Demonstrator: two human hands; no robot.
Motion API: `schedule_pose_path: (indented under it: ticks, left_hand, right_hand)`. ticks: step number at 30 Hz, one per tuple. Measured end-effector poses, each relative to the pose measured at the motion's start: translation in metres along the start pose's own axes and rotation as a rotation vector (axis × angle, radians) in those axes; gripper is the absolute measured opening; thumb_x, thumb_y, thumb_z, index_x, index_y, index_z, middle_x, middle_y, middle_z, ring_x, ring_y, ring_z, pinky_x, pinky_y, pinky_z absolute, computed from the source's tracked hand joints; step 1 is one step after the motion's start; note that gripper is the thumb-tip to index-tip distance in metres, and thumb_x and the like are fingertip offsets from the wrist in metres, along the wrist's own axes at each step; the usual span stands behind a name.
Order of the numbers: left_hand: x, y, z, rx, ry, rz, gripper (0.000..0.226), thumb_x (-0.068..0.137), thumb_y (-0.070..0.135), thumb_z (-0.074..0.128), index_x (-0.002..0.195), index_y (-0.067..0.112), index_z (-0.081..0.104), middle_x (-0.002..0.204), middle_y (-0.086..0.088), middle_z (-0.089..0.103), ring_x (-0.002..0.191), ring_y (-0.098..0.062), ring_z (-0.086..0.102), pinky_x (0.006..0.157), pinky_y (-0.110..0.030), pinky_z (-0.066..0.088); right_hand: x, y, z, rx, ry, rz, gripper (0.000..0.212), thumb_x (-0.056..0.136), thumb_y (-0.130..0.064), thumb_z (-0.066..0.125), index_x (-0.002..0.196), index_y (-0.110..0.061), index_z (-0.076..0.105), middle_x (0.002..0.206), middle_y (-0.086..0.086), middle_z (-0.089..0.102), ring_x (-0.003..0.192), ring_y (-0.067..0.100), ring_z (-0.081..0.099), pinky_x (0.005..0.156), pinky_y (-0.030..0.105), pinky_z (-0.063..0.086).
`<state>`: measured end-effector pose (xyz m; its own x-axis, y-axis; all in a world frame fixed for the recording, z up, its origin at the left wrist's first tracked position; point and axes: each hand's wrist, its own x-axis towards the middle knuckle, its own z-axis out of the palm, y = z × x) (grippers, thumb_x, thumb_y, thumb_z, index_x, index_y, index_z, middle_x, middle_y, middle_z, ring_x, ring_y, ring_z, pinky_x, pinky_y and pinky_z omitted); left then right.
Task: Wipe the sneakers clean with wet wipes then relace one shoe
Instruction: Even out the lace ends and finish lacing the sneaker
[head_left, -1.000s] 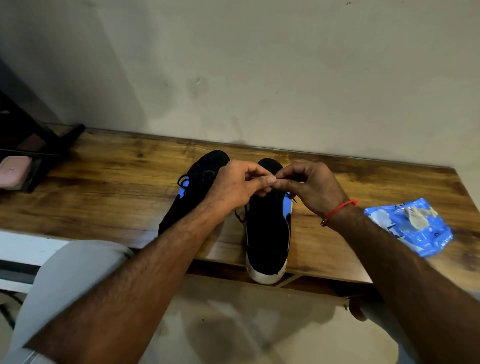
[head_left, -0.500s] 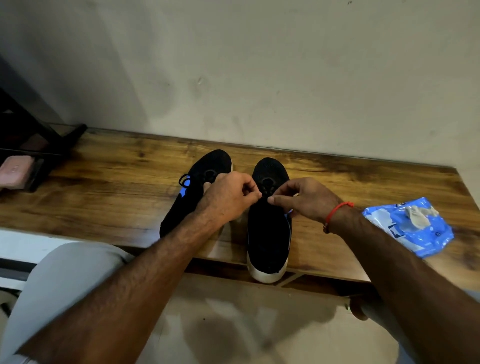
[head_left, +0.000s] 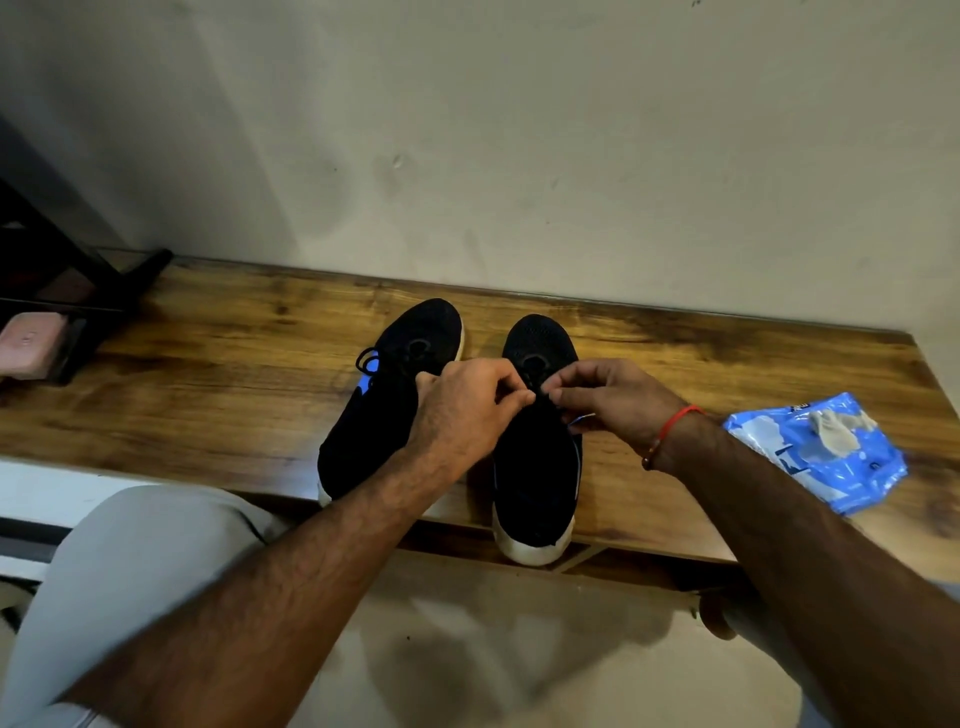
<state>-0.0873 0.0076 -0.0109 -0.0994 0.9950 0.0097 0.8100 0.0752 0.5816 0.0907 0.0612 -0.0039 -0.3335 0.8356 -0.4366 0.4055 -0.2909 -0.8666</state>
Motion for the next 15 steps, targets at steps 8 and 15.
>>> schedule_pose_path:
  ticks: [8,15]
  left_hand:
    - [0.005,-0.003,0.006,-0.177,-0.019,-0.076,0.028,0.076,0.046,0.083,0.076,0.061,0.059,0.082,0.038,0.063,0.077,0.007,0.062,0.086,-0.052,0.055]
    - [0.014,-0.006,-0.003,-0.131,-0.111,-0.056,0.018,0.081,0.045,0.080,0.082,0.047,0.062,0.083,0.023,0.068,0.090,0.003,0.061,0.096,-0.043,0.036]
  right_hand:
    - [0.002,0.000,0.004,-0.078,-0.006,-0.040,0.011,0.093,-0.009,0.066,0.103,-0.007,0.071,0.089,0.007,0.065,0.080,0.016,0.060,0.076,0.032,0.055]
    - [0.008,0.000,0.004,-0.040,0.001,0.064,0.011,0.098,-0.007,0.058,0.090,-0.010,0.065,0.081,0.008,0.062,0.072,0.015,0.059,0.068,0.029,0.054]
